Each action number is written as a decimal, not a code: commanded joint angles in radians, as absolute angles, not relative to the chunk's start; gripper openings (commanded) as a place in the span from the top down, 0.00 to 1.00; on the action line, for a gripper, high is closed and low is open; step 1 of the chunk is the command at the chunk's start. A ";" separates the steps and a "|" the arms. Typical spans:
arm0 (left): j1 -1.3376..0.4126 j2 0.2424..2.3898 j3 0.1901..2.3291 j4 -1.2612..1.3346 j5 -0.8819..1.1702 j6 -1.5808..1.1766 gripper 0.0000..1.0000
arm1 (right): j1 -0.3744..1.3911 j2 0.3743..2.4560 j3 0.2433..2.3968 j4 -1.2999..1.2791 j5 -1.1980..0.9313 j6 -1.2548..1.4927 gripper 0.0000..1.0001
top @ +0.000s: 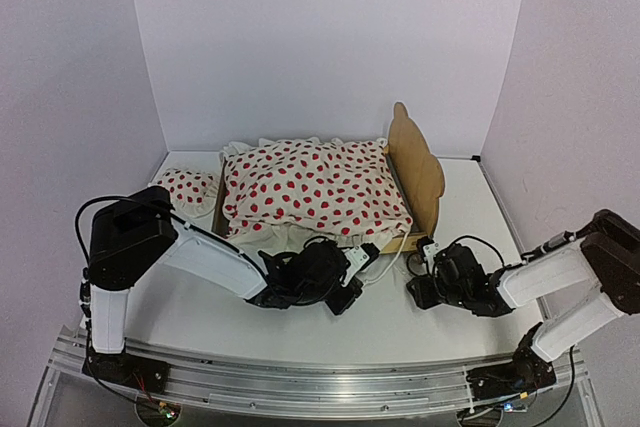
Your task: Set up the pet bed
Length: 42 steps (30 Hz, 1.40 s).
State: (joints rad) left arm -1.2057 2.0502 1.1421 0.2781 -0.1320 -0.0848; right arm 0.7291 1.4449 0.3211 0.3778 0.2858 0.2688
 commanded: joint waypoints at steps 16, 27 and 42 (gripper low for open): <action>-1.200 1.935 1.082 0.381 -0.060 0.094 1.00 | 0.810 1.195 0.300 -0.001 0.068 0.396 1.00; -1.195 1.927 1.105 0.510 0.054 0.202 1.00 | 0.832 0.679 0.356 -0.515 0.046 0.469 1.00; -1.199 2.005 1.117 0.622 0.302 0.092 1.00 | 0.832 0.842 0.609 -0.610 -0.162 0.304 1.00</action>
State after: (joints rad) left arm -1.2007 1.9766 1.0856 0.5648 0.2013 0.1425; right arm 0.8253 0.8318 0.5549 -0.5567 -0.0920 0.3488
